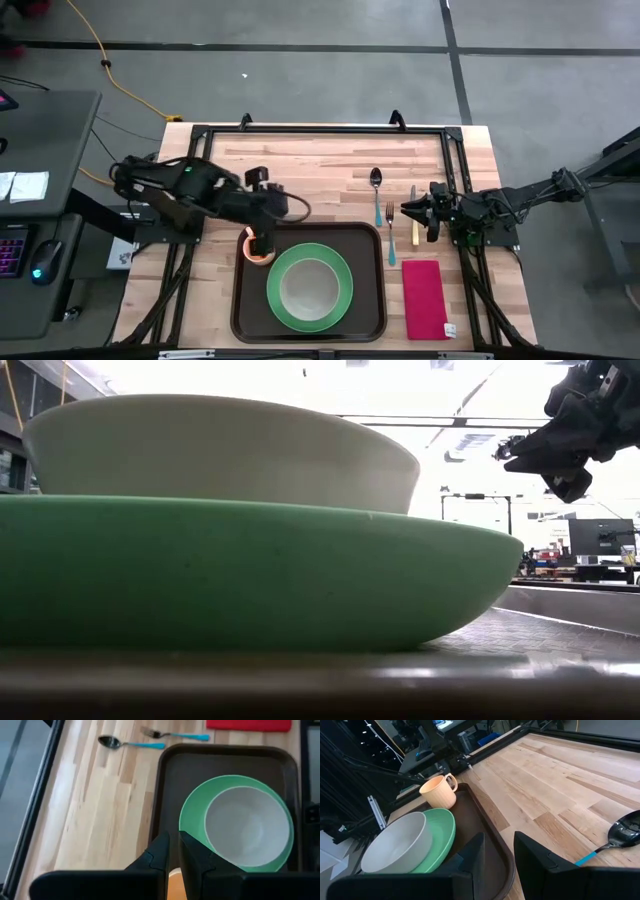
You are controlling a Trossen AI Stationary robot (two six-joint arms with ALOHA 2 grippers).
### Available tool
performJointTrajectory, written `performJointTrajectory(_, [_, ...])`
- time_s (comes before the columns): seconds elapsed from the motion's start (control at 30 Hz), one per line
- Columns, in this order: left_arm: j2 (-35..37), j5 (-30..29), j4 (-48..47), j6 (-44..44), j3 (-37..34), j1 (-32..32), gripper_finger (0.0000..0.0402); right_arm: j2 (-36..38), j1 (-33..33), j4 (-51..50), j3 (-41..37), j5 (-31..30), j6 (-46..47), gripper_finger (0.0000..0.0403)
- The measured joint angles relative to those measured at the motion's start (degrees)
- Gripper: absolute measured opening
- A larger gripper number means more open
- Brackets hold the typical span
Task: Set up tray
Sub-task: Put the red table napkin to the right of the green plate on the brown serving tray
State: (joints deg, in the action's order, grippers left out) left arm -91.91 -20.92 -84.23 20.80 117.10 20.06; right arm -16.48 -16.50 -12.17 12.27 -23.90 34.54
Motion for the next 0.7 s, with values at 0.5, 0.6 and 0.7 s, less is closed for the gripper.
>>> performJointTrajectory(0.5, [2.5, -6.1, -0.3, 0.4, -0.1, 6.4, 0.0069, 0.0, 0.0, 0.0, 0.0, -2.1, 1.6, 0.0083])
performJointTrajectory(0.6, [3.0, -6.7, -0.3, 0.5, 0.0, 6.4, 0.0069, 0.0, 0.0, 0.0, 0.0, -1.1, 1.5, 0.0083])
performJointTrajectory(0.7, [3.3, -7.5, 0.0, 0.4, 0.0, 6.6, 0.0069, 0.0, 0.0, 0.0, 0.0, -0.5, 1.5, 0.0083])
